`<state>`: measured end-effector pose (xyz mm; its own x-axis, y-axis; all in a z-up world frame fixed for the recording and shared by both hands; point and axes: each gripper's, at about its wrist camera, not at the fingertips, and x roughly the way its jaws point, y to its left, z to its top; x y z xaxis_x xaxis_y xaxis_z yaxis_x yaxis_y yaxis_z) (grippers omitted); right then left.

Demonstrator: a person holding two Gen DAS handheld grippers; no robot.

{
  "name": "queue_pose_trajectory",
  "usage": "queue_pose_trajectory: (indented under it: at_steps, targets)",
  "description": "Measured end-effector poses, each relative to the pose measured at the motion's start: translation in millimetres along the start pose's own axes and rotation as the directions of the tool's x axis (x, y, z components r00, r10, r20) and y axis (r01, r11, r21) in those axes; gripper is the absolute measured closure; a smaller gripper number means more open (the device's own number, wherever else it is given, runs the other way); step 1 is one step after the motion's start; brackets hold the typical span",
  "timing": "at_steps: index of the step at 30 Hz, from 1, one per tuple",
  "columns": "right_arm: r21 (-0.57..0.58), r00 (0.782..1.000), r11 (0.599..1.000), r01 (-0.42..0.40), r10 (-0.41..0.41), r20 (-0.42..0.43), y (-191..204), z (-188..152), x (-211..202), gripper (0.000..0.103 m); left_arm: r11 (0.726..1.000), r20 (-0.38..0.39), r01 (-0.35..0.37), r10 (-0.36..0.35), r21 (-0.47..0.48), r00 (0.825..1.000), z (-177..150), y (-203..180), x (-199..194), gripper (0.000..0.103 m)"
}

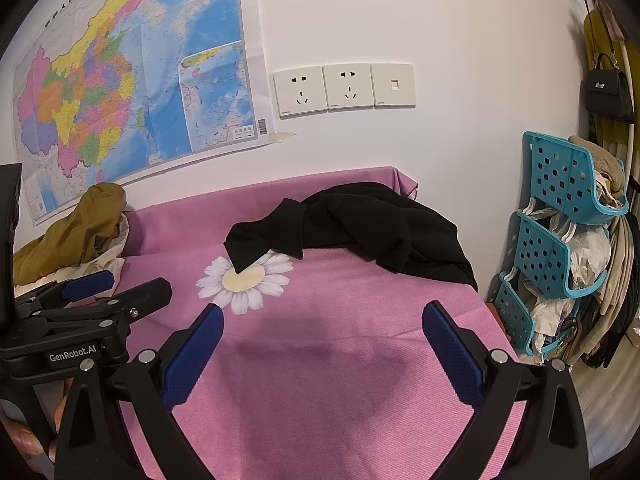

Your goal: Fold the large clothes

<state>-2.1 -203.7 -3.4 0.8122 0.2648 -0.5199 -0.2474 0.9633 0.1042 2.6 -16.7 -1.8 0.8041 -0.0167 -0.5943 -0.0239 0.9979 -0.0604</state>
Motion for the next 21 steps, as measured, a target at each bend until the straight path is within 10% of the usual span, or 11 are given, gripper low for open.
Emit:
queue_pose_trajectory:
  at_steps: [21]
  targets:
    - [0.002,1.0,1.0,0.001,-0.001,0.002,-0.7,-0.1,0.8,0.006,1.0,-0.005,0.0,0.0,0.0,1.0,1.3,0.0,1.5,0.006]
